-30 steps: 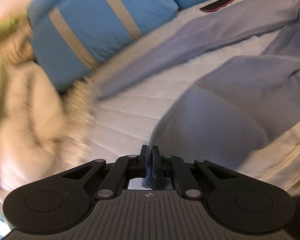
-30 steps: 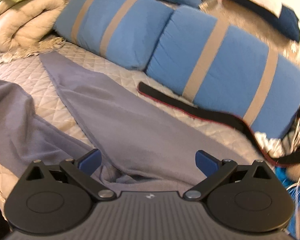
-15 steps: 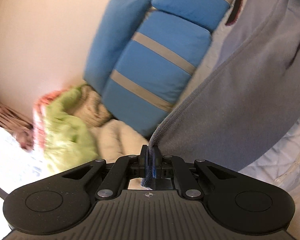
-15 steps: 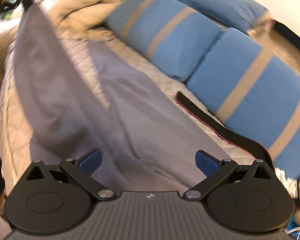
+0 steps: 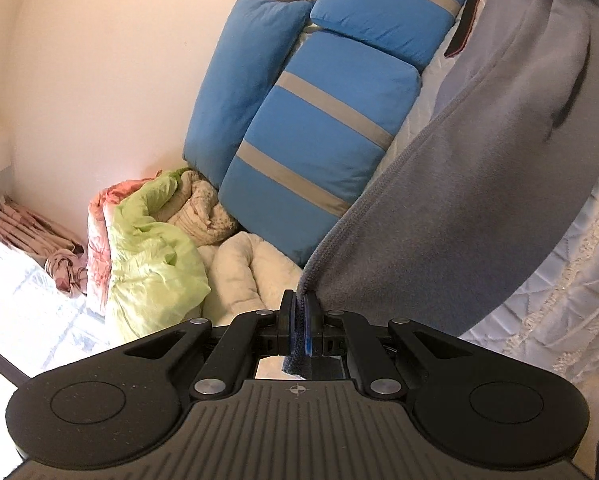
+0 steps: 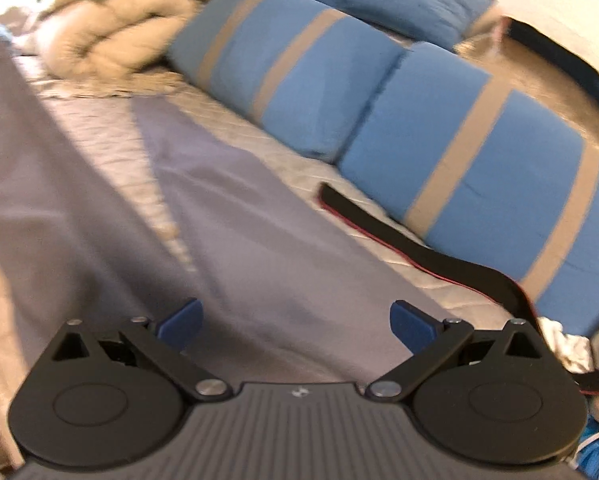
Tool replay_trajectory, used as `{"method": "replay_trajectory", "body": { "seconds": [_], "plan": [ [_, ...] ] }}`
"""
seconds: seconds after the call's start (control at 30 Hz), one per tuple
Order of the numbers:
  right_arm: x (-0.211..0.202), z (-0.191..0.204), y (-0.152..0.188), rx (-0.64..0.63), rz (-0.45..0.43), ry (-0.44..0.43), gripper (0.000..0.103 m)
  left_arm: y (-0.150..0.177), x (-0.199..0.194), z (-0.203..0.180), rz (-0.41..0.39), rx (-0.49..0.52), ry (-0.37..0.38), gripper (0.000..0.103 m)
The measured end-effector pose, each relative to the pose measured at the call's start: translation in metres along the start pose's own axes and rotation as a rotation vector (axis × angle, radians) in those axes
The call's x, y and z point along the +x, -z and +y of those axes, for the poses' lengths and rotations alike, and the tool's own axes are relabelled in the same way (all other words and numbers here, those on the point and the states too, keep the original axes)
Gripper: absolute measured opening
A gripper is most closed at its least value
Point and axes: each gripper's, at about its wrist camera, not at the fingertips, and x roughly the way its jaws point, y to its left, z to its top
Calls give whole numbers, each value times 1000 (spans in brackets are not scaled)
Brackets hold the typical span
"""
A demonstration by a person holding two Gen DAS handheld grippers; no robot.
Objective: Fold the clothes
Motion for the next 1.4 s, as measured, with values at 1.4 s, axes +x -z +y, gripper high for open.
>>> {"method": "replay_trajectory", "body": {
  "seconds": [1.4],
  "plan": [
    [42,0,-11,-388,143,-449,68,27,20,-19,21,-98,42,5]
  ]
}}
